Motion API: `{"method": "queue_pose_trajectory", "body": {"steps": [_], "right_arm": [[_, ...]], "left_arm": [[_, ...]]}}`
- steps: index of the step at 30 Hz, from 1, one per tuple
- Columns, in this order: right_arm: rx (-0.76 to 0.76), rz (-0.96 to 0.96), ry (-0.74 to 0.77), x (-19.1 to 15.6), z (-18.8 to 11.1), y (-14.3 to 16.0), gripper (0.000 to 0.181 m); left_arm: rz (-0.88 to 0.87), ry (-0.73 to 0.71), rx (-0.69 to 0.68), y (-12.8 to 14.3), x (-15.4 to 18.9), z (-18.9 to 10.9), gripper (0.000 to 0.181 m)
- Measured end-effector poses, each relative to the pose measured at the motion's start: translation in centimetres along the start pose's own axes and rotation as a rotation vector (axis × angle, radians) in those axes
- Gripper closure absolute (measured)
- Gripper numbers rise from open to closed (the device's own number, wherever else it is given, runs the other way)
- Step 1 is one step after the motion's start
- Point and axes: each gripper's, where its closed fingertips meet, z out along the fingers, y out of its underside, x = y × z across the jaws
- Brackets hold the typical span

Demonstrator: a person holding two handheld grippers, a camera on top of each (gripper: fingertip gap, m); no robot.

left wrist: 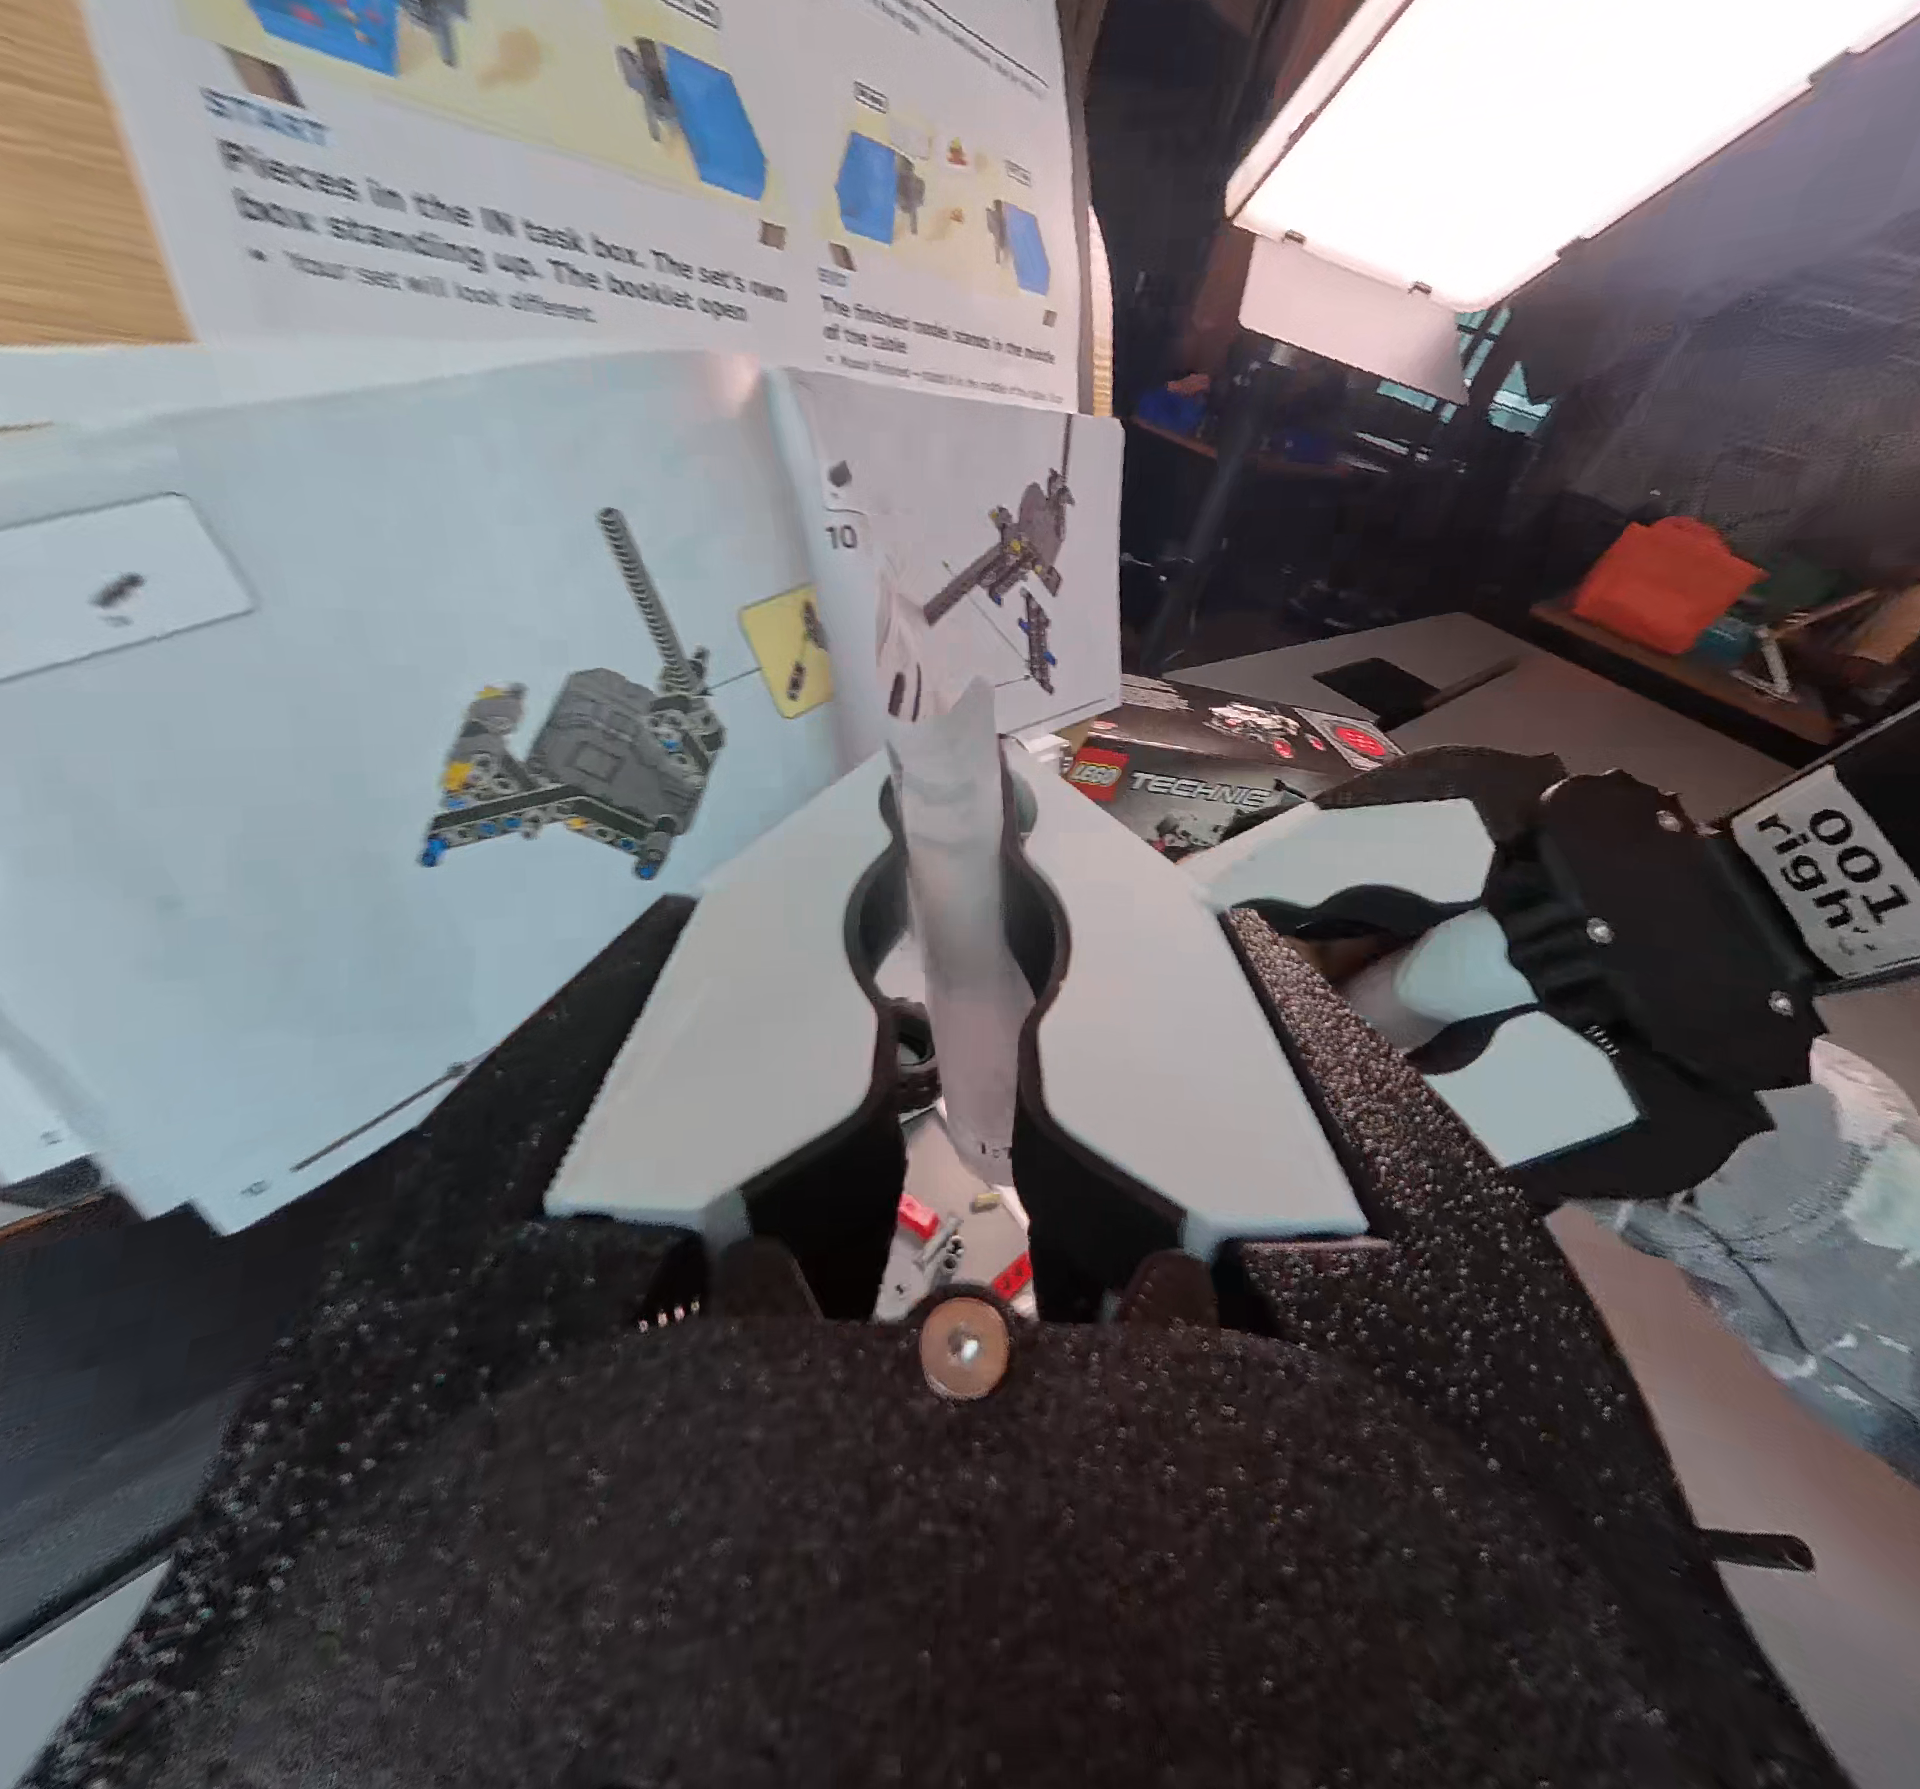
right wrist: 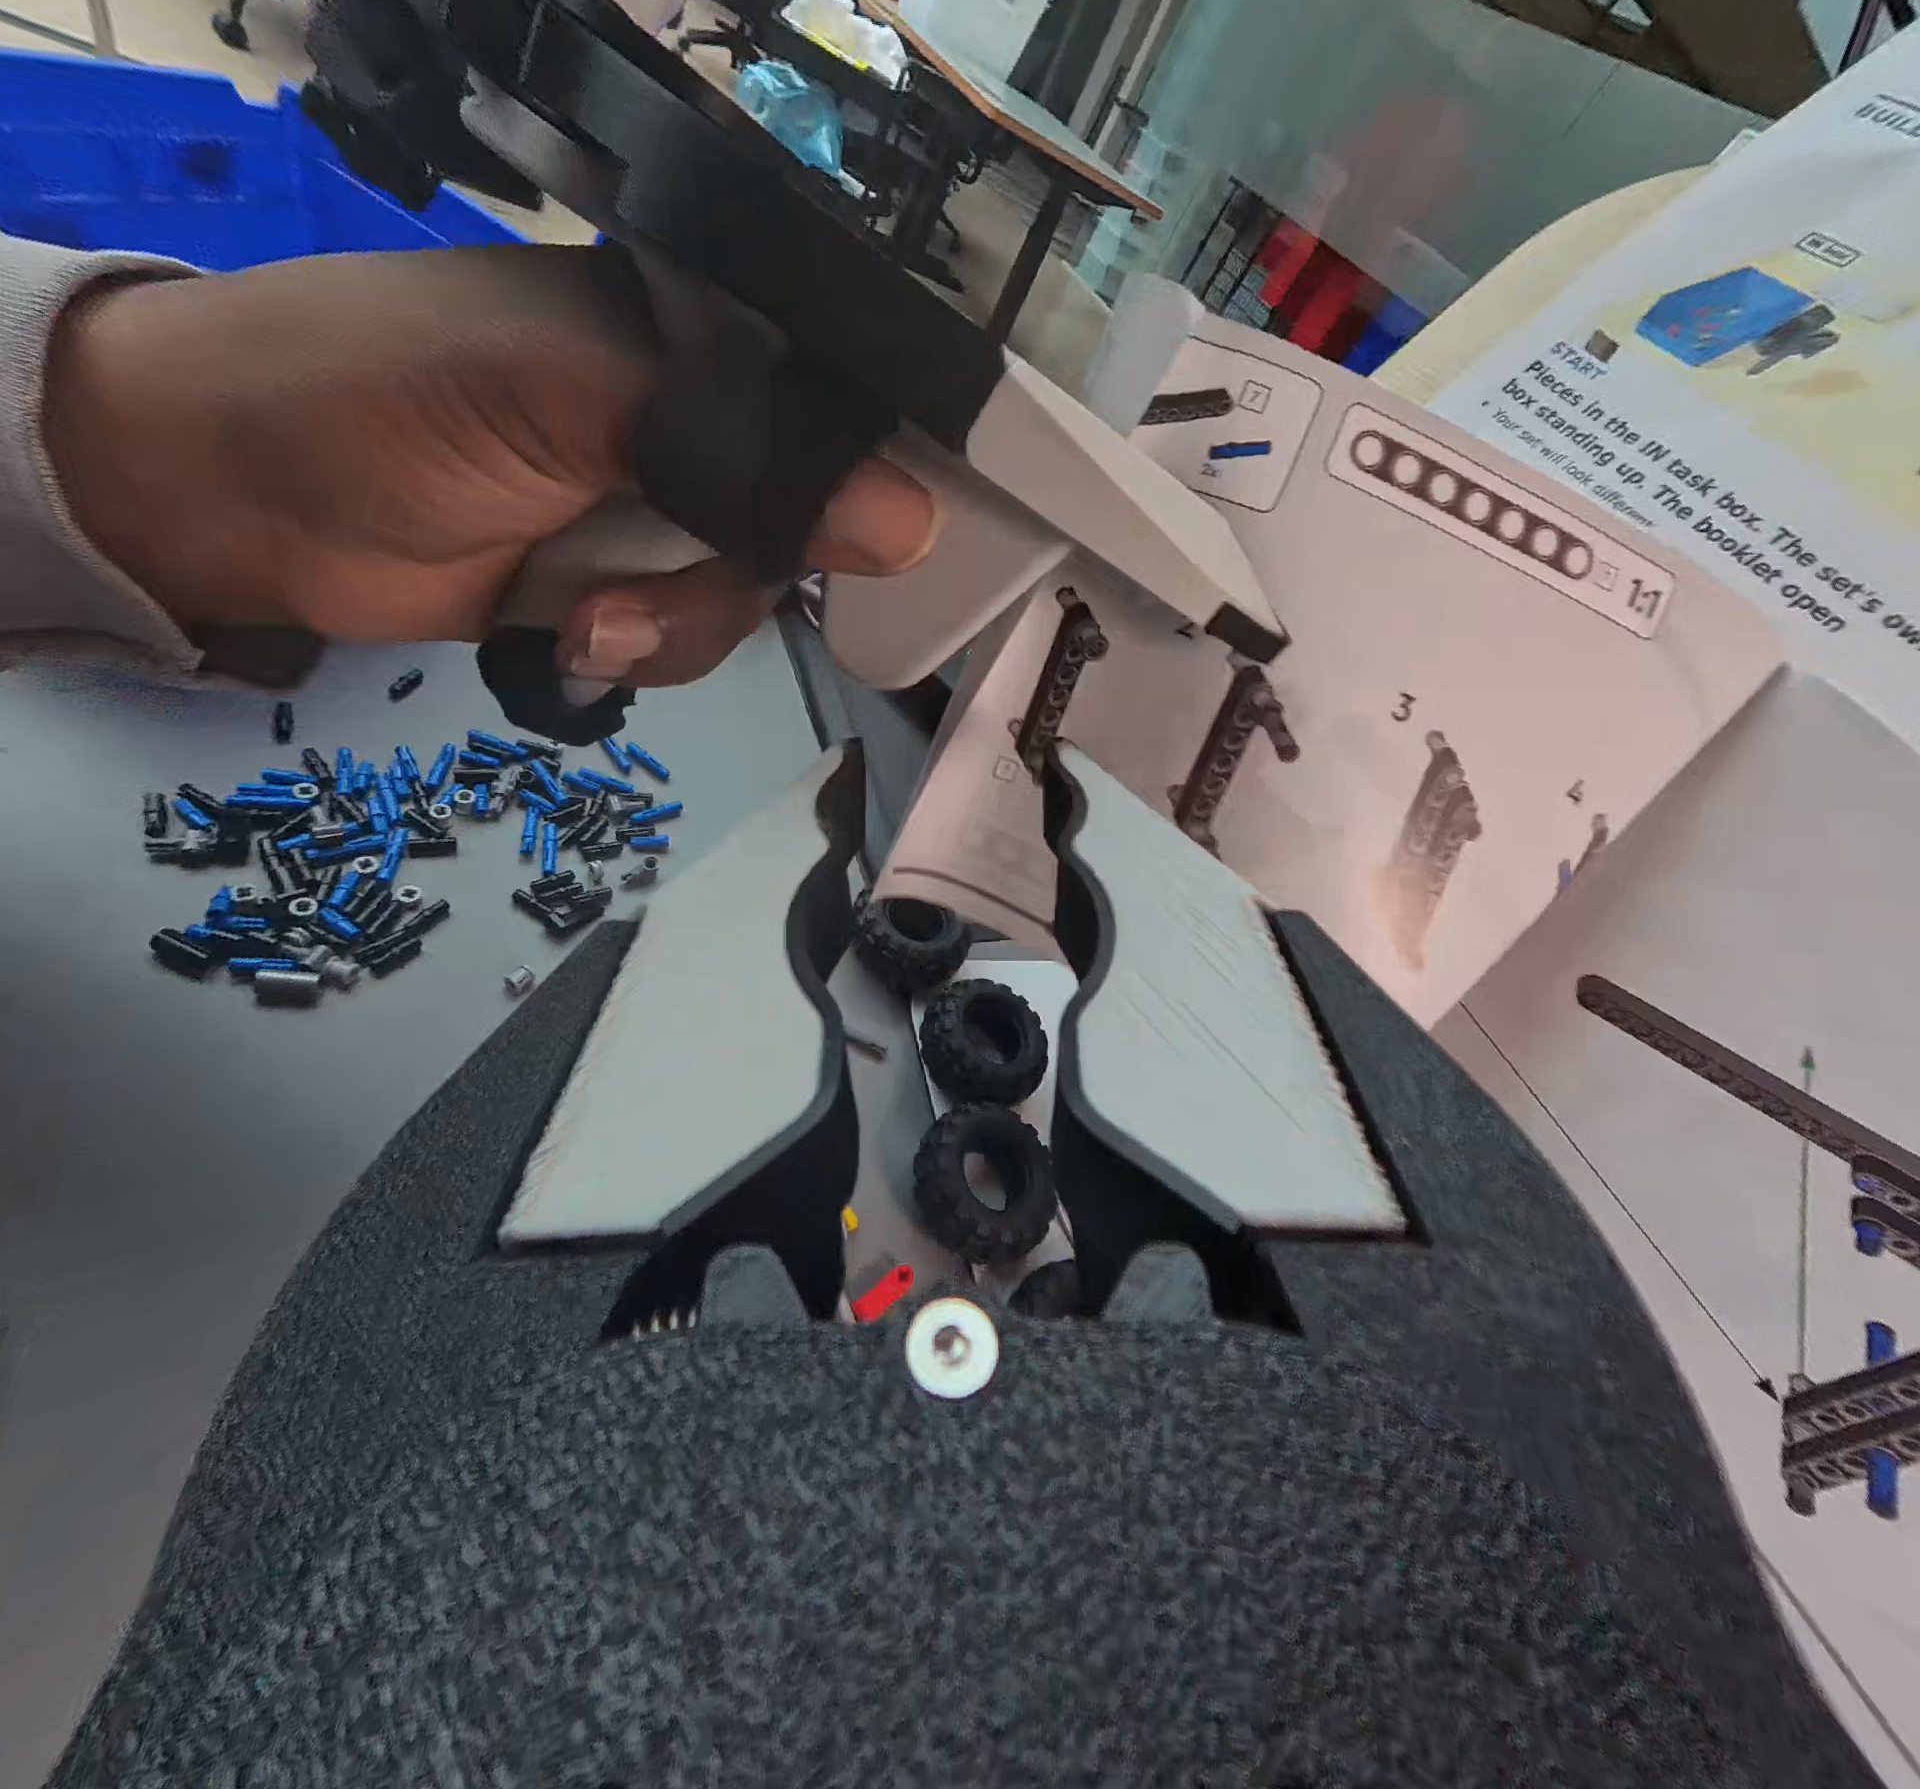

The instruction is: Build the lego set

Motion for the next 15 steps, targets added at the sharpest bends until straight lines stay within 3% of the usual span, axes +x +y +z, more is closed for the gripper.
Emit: {"method": "queue_pose_trajectory", "body": {"steps": [1,3,6,8,11,15], "right_arm": [[0.023,0.028,0.002,0.4,-0.3,-0.5,0.144],[0.064,0.105,0.1,3.6,-1.2,-1.0,0.146],[-0.03,0.195,0.36,10.3,-1.8,1.0,0.145],[-0.112,0.201,0.484,12.9,-0.9,2.1,0.125],[-0.231,0.063,0.642,14.7,1.4,3.0,0.093],[-0.3,0.038,0.757,16.0,2.4,4.3,0.075]], "left_arm": [[0.014,-0.037,0.005,-0.5,-1.2,-0.8,0.172],[0.065,-0.125,0.003,-1.5,-4.1,-2.2,0.178],[0.147,-0.238,-0.023,-2.7,-8.0,-3.5,0.181],[0.21,-0.296,-0.055,-3.1,-10.1,-3.6,0.181],[0.26,-0.367,-0.113,-2.8,-13.0,-3.0,0.181],[0.271,-0.322,-0.128,-2.2,-13.2,-1.9,0.169]]}}
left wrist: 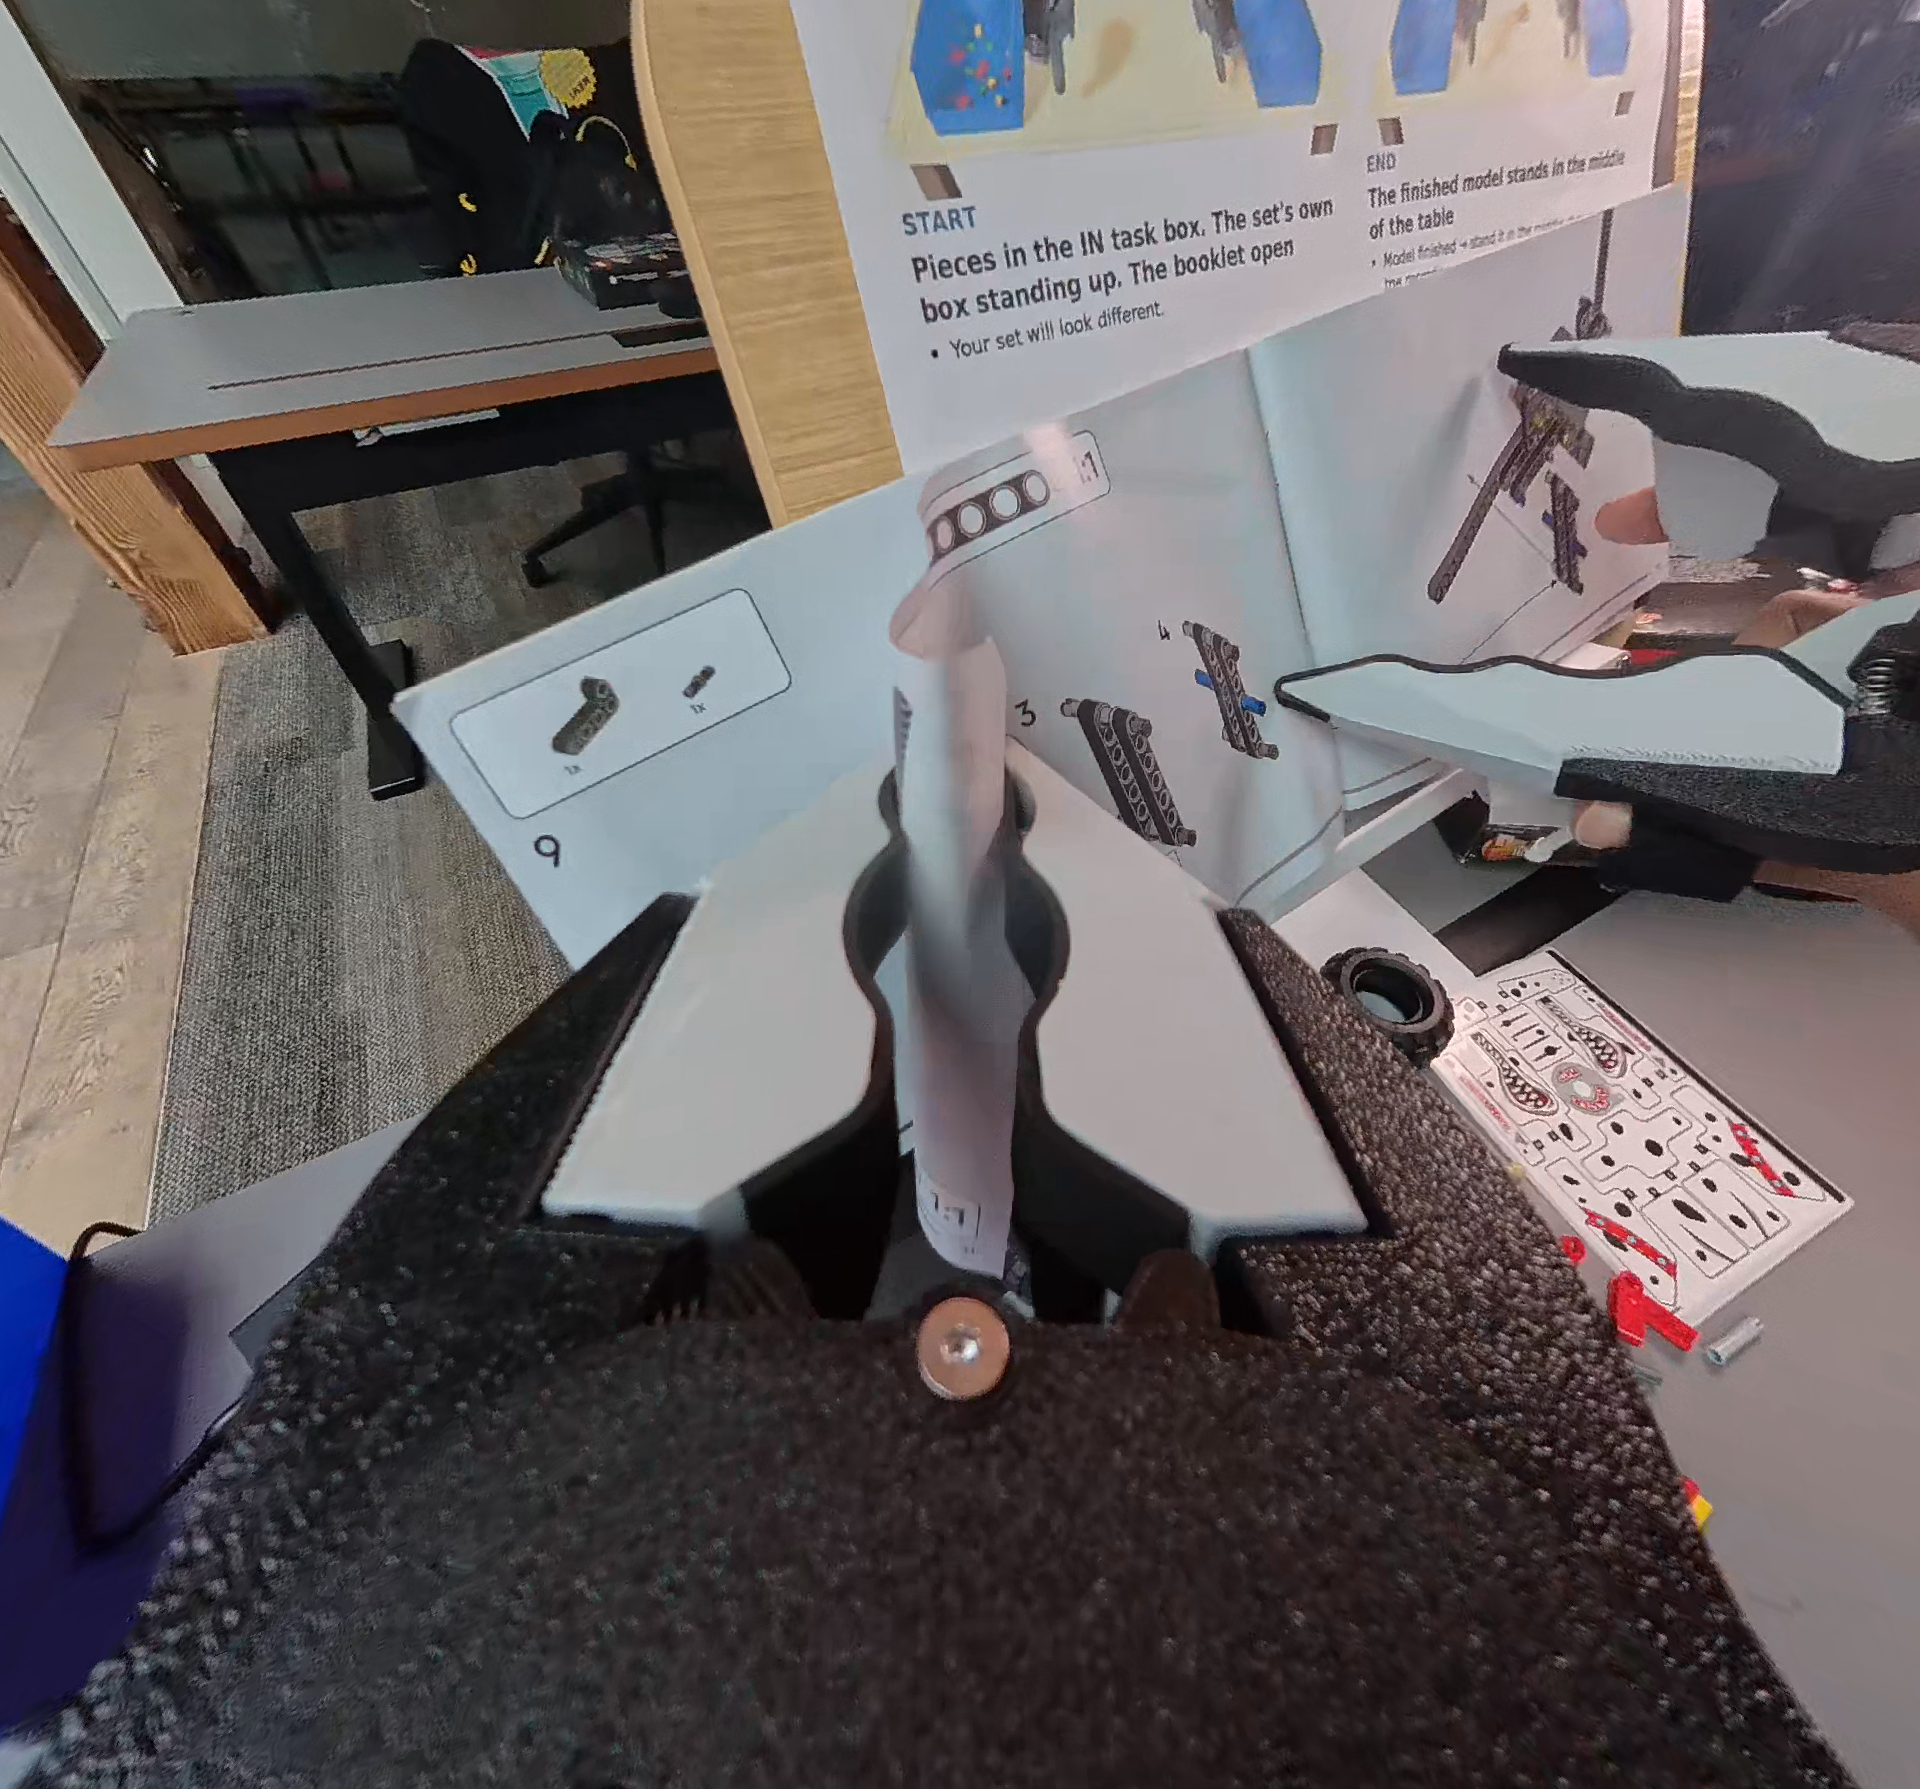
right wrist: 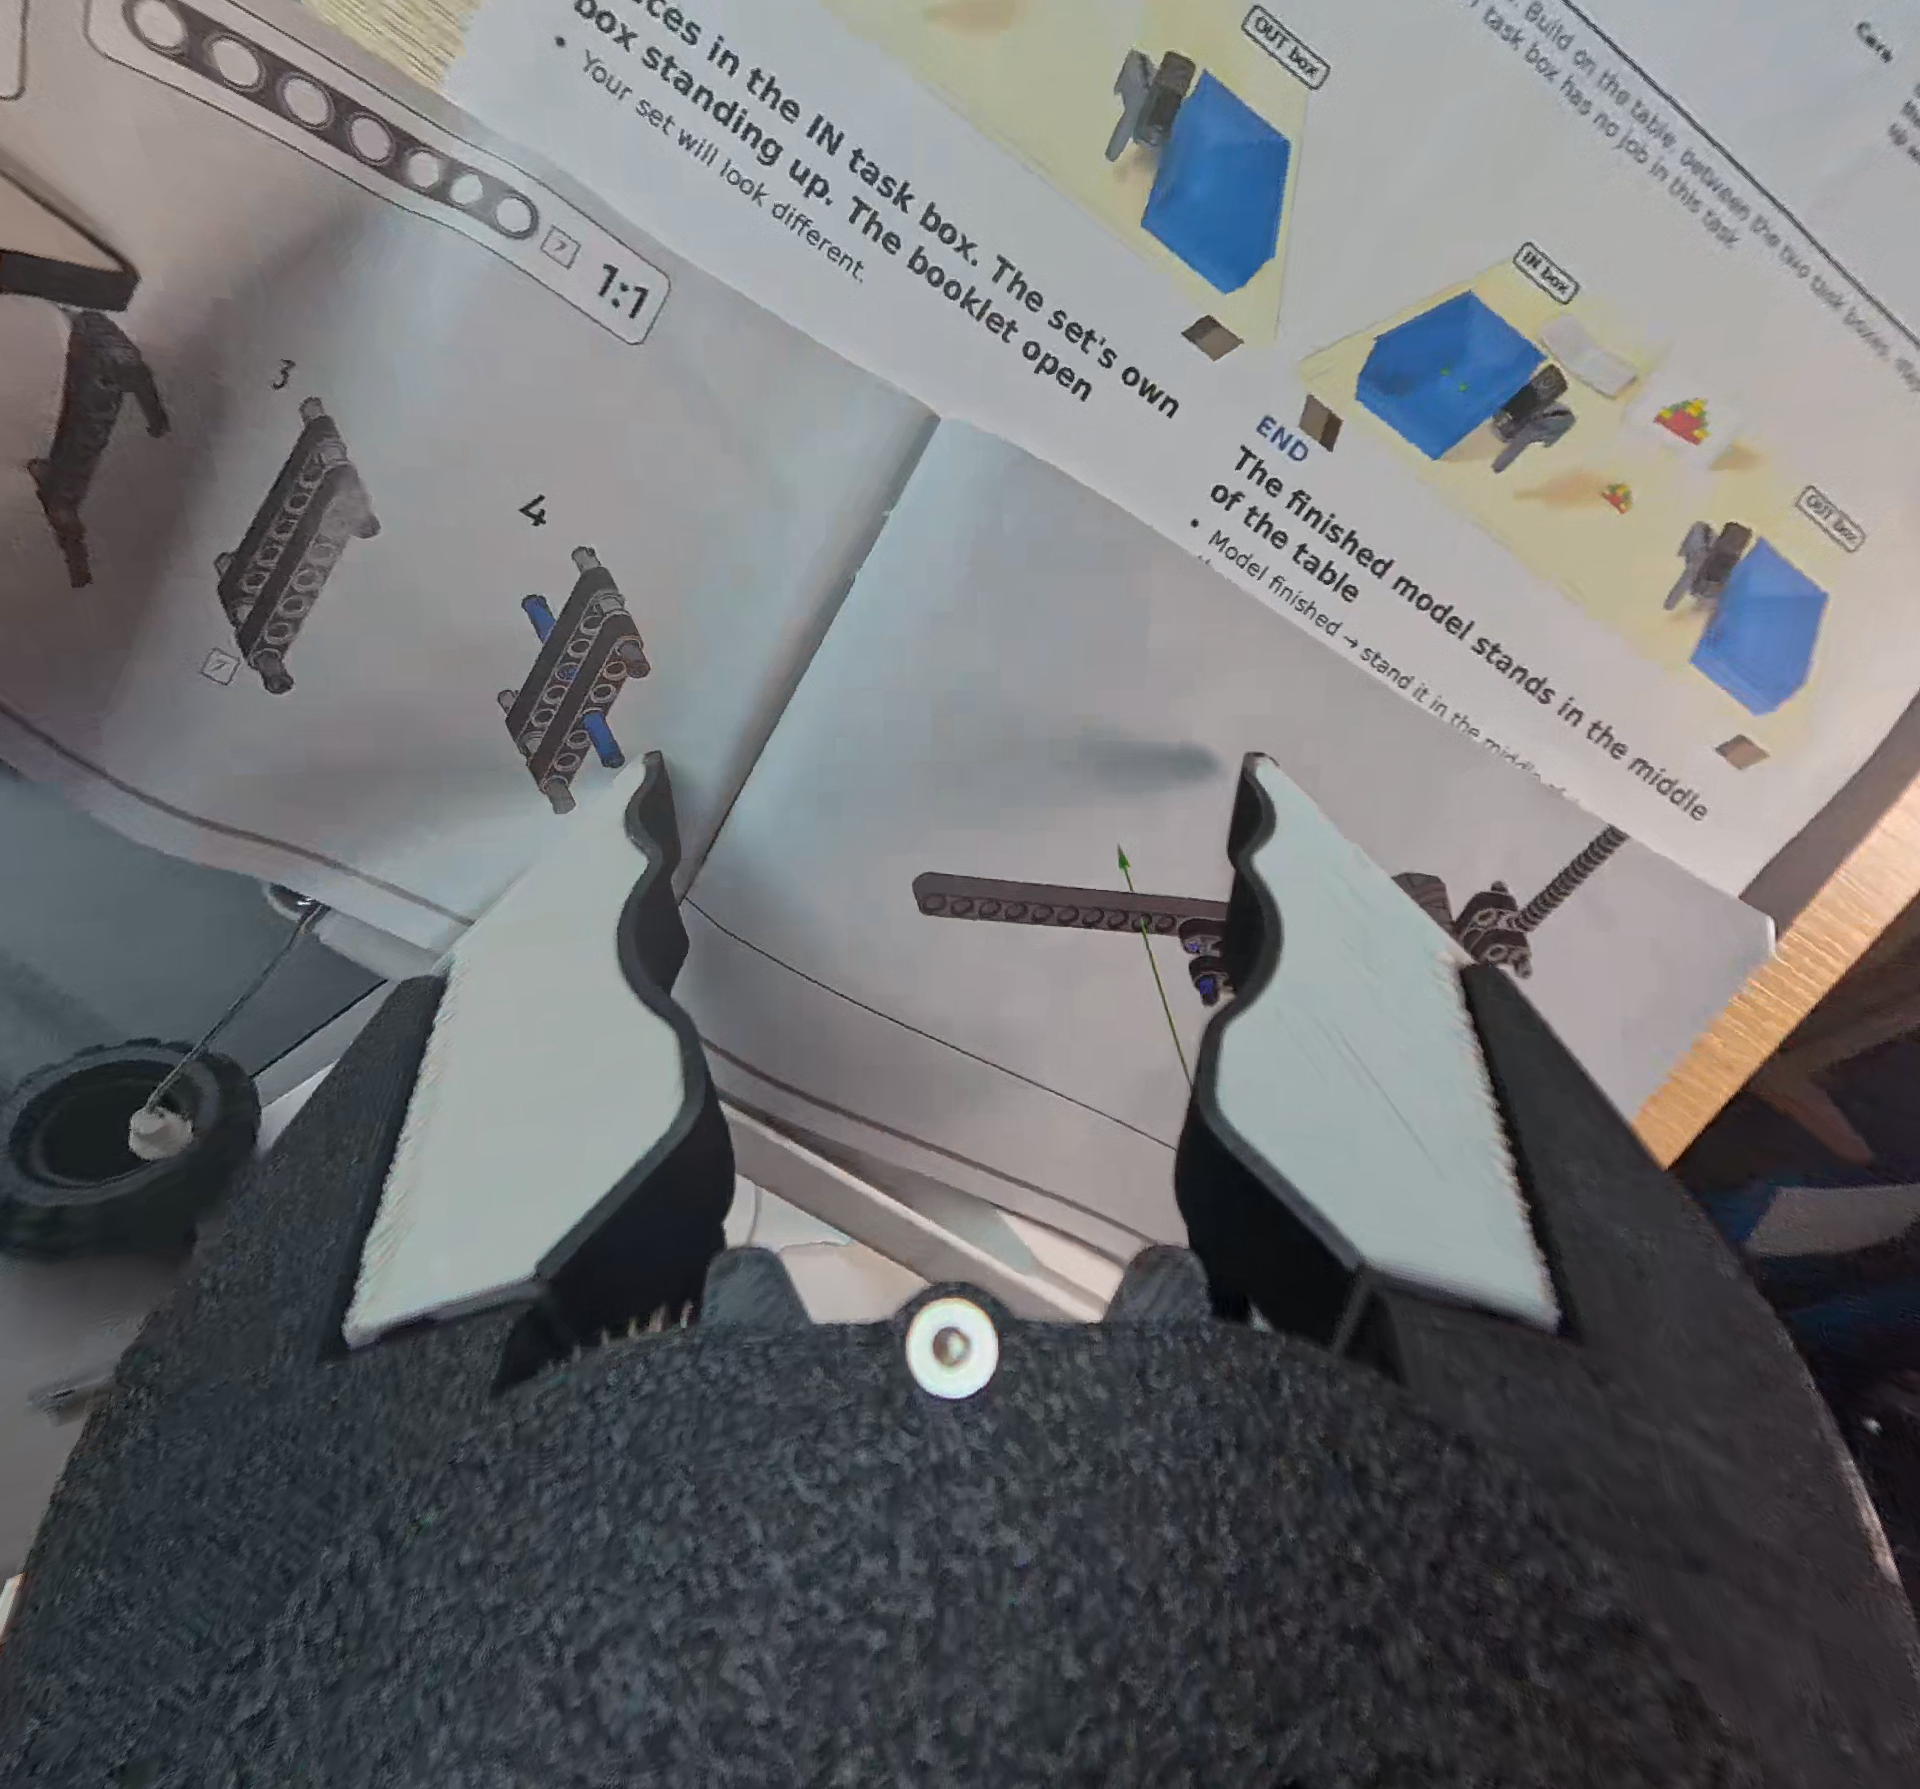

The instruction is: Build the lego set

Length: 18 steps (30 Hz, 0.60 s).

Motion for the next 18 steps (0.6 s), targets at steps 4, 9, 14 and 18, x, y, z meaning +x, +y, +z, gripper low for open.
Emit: {"method": "queue_pose_trajectory", "body": {"steps": [4,9,14,18], "right_arm": [[-0.039,0.121,0.065,2.8,-0.1,1.8,0.067],[-0.051,0.209,0.094,4.4,-0.8,3.2,0.067],[-0.048,0.207,0.112,4.9,-1.2,3.4,0.07],[-0.041,0.252,0.096,4.6,-1.1,3.7,0.073]], "left_arm": [[-0.11,0.037,0.072,-0.9,0.1,-1.3,0.161],[-0.143,0.004,0.081,0.2,0.6,-2.4,0.155],[-0.257,-0.023,0.163,1.2,1.4,-4.9,0.154],[-0.624,0.246,0.023,6.9,7.1,-3.6,0.145]]}}
